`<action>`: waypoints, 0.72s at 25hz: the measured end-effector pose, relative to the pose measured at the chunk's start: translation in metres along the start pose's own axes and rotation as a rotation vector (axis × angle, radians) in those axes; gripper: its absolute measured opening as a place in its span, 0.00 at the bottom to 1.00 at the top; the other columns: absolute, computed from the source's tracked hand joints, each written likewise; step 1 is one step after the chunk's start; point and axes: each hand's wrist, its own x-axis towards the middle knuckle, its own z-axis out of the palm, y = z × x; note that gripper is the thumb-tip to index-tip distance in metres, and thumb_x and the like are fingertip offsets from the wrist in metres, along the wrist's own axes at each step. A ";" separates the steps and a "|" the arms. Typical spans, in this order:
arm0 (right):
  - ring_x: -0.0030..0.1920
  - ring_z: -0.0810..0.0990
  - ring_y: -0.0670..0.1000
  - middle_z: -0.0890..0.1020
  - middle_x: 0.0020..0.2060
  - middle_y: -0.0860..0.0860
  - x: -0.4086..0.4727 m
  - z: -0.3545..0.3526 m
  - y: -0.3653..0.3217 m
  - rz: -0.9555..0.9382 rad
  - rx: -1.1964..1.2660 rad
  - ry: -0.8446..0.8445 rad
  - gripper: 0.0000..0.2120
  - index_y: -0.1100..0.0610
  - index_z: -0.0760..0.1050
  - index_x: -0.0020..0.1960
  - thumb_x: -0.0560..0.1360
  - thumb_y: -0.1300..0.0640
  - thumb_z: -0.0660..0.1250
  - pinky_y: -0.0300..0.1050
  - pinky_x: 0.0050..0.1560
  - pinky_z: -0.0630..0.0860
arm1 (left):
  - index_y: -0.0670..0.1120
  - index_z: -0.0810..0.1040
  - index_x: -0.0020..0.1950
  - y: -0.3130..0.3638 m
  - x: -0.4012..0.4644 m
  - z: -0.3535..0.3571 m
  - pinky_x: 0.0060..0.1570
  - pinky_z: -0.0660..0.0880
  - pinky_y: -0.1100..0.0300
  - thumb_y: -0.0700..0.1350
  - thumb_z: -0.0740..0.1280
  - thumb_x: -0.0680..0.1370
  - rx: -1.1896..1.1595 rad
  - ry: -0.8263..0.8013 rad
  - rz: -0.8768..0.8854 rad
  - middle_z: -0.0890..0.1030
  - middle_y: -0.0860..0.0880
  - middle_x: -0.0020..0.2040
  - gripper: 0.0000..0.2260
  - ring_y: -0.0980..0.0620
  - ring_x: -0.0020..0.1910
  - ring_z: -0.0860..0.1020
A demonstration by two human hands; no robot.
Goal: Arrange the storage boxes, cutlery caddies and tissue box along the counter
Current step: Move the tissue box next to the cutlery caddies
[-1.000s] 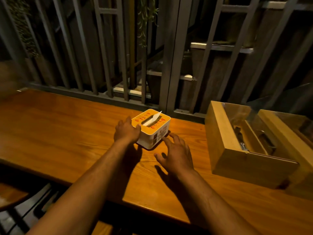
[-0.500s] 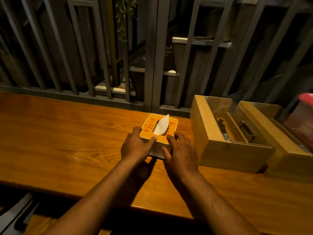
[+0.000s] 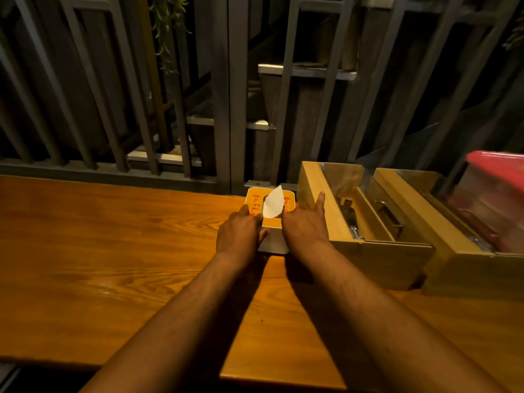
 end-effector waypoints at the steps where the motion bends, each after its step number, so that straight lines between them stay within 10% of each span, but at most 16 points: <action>1: 0.58 0.79 0.58 0.84 0.46 0.53 0.008 0.002 0.005 -0.002 -0.015 -0.006 0.05 0.53 0.80 0.49 0.78 0.55 0.66 0.72 0.73 0.42 | 0.52 0.78 0.63 0.002 0.007 0.004 0.47 0.76 0.56 0.55 0.66 0.78 0.008 0.004 0.014 0.77 0.45 0.63 0.16 0.46 0.56 0.78; 7: 0.73 0.67 0.59 0.81 0.60 0.53 0.052 0.015 0.037 -0.060 0.027 -0.176 0.15 0.48 0.77 0.61 0.75 0.52 0.70 0.73 0.72 0.42 | 0.49 0.79 0.59 0.008 0.055 0.020 0.42 0.76 0.58 0.54 0.67 0.78 0.022 -0.017 0.045 0.80 0.46 0.52 0.13 0.49 0.48 0.79; 18: 0.79 0.50 0.59 0.69 0.74 0.53 0.082 0.037 0.047 -0.018 0.119 -0.244 0.32 0.53 0.68 0.72 0.70 0.52 0.74 0.71 0.74 0.48 | 0.52 0.71 0.71 0.013 0.093 0.037 0.53 0.77 0.52 0.50 0.66 0.79 0.029 -0.072 0.054 0.73 0.45 0.71 0.20 0.43 0.63 0.77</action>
